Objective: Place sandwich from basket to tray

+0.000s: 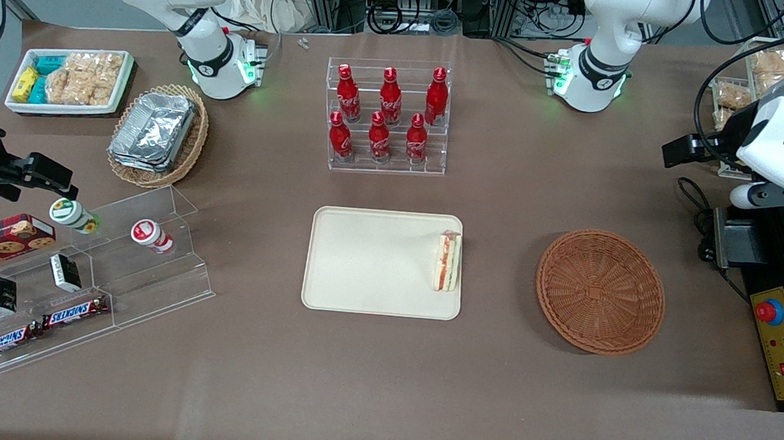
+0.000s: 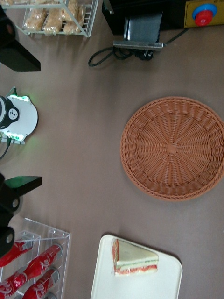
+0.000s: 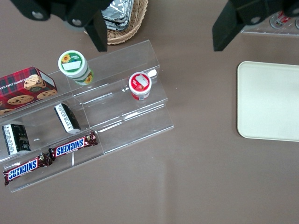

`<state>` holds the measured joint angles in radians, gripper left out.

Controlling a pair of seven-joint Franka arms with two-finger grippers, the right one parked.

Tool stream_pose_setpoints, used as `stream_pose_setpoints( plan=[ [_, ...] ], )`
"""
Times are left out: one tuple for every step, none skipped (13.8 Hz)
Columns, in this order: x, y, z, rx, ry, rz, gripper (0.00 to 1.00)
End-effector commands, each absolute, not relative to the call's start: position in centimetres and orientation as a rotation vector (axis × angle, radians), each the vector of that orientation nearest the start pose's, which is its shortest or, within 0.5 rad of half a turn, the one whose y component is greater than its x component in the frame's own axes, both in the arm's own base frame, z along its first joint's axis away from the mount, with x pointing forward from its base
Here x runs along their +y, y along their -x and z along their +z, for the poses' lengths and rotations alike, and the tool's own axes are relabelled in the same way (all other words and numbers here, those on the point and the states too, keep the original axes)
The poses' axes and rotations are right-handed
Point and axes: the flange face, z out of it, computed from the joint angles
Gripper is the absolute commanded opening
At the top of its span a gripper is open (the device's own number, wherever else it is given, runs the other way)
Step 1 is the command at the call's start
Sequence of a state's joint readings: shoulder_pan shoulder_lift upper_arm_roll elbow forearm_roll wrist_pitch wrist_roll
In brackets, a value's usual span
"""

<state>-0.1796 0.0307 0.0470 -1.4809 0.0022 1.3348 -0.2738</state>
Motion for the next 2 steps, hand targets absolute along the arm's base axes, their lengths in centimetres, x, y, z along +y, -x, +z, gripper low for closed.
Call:
stream_pose_setpoints(
  plan=[
    [-7.23,-52.82,62.96,-0.170,3.054,0.231,1.00],
    [-7.53,-53.20,62.64,-0.168,3.050,0.237,1.00]
  ],
)
